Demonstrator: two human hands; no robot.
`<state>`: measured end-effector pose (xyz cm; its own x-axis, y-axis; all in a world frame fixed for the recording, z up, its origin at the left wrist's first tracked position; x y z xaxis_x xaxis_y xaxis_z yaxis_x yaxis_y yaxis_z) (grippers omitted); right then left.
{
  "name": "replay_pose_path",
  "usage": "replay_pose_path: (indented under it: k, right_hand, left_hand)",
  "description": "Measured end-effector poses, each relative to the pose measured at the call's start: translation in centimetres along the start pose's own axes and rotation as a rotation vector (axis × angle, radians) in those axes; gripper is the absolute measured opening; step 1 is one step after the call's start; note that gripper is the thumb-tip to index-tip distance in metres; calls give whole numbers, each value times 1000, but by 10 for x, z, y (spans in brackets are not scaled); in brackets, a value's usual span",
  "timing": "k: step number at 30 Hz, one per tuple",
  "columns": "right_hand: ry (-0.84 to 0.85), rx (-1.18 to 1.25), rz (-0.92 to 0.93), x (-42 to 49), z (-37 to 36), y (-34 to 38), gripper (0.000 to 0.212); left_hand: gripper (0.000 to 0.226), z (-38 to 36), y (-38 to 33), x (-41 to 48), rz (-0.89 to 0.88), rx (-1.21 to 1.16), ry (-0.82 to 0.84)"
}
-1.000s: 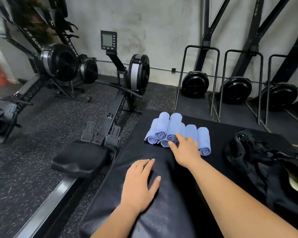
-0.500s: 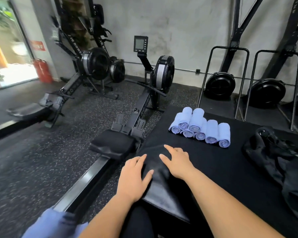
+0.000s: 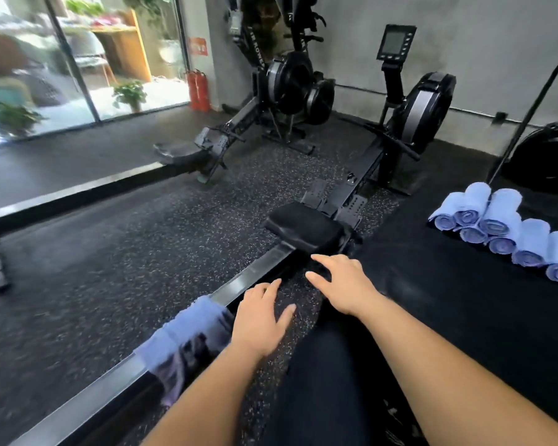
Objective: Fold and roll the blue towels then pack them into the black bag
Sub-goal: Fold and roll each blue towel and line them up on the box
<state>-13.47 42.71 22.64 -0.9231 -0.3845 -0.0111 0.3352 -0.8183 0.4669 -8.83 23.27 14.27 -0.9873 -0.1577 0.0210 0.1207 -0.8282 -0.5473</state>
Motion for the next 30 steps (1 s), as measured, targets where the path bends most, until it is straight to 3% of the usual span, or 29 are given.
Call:
replay_pose_path:
  k: [7, 15, 21, 30]
  right_hand:
    - [103, -11, 91, 25, -68, 51, 59]
    - [329, -6, 137, 42, -166, 84, 59]
    - [527, -138, 181, 52, -221, 92, 60]
    - [643, -125, 231, 76, -282, 106, 60]
  left_hand:
    - [71, -1, 87, -27, 163, 46, 60]
    - [66, -9, 172, -43, 361, 90, 95]
    - [66, -17, 220, -48, 504, 127, 147]
    - [71, -36, 263, -16, 603, 162, 227]
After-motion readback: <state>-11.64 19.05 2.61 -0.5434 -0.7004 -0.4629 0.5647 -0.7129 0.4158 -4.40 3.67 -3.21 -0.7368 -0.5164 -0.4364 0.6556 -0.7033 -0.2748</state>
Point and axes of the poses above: each hand's wrist, its own x-axis towards the middle knuckle, its own z-axis out of the back of the hand, y = z × x, the point moved 5 cm from there along x, towards the middle knuckle, and after that the axes turned 14 degrees about z, right-handed, at the moved point
